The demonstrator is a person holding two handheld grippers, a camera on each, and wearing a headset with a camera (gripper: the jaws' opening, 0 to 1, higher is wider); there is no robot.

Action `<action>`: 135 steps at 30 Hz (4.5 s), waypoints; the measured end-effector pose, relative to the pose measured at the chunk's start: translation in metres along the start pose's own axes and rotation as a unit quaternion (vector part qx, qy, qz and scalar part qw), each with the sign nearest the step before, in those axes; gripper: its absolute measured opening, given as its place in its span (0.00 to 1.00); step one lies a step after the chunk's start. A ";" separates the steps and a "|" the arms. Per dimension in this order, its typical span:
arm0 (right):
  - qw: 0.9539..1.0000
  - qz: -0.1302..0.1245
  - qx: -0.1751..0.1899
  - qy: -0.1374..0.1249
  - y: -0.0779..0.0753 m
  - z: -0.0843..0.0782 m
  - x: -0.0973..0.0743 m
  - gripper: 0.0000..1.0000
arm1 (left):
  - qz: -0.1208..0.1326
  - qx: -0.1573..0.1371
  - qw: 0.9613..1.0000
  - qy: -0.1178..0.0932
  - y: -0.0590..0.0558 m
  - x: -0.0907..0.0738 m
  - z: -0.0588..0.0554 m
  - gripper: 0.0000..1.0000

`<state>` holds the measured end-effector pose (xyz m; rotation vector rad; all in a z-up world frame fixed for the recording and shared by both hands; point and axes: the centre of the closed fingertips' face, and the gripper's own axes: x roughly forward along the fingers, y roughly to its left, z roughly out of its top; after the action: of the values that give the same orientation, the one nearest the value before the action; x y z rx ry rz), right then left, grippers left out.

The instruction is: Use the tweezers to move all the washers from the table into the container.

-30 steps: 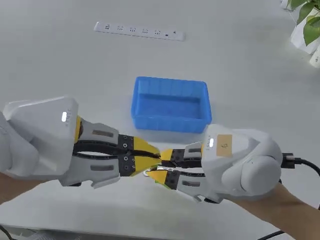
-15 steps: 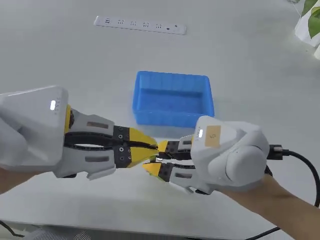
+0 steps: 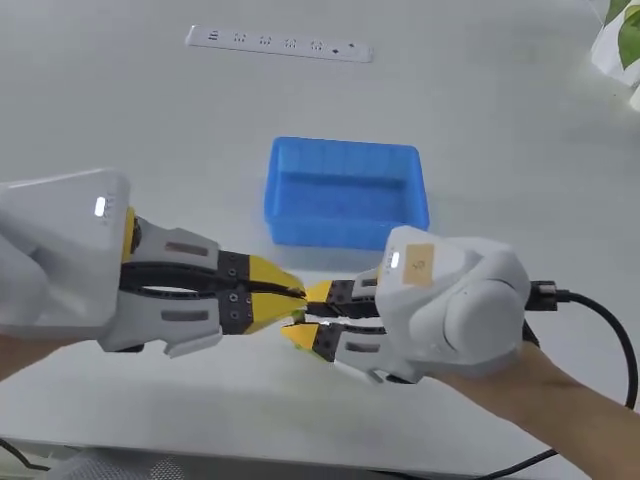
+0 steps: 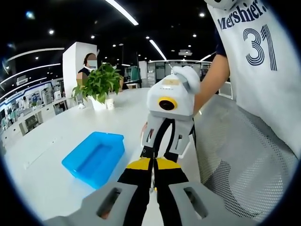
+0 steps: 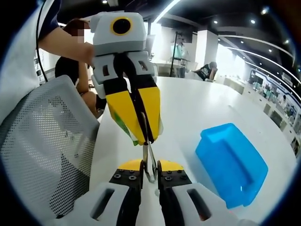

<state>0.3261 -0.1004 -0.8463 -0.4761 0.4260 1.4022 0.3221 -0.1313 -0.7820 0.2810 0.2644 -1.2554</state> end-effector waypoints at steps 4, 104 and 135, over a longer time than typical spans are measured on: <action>1.000 0.005 0.002 0.001 0.003 0.000 0.002 0.13 | -0.004 -0.003 1.000 0.005 -0.001 0.000 -0.001 0.05; 0.991 -0.126 -0.043 0.003 -0.156 0.040 -0.020 0.10 | 0.020 0.087 0.996 -0.016 0.136 0.020 0.059 0.05; 0.992 -0.115 0.030 0.036 -0.156 -0.003 -0.002 0.11 | 0.009 0.028 1.000 0.008 0.133 0.051 0.029 0.05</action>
<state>0.4804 -0.1202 -0.8378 -0.5106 0.4553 1.1496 0.4656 -0.1487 -0.7642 0.3415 0.2402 -1.2442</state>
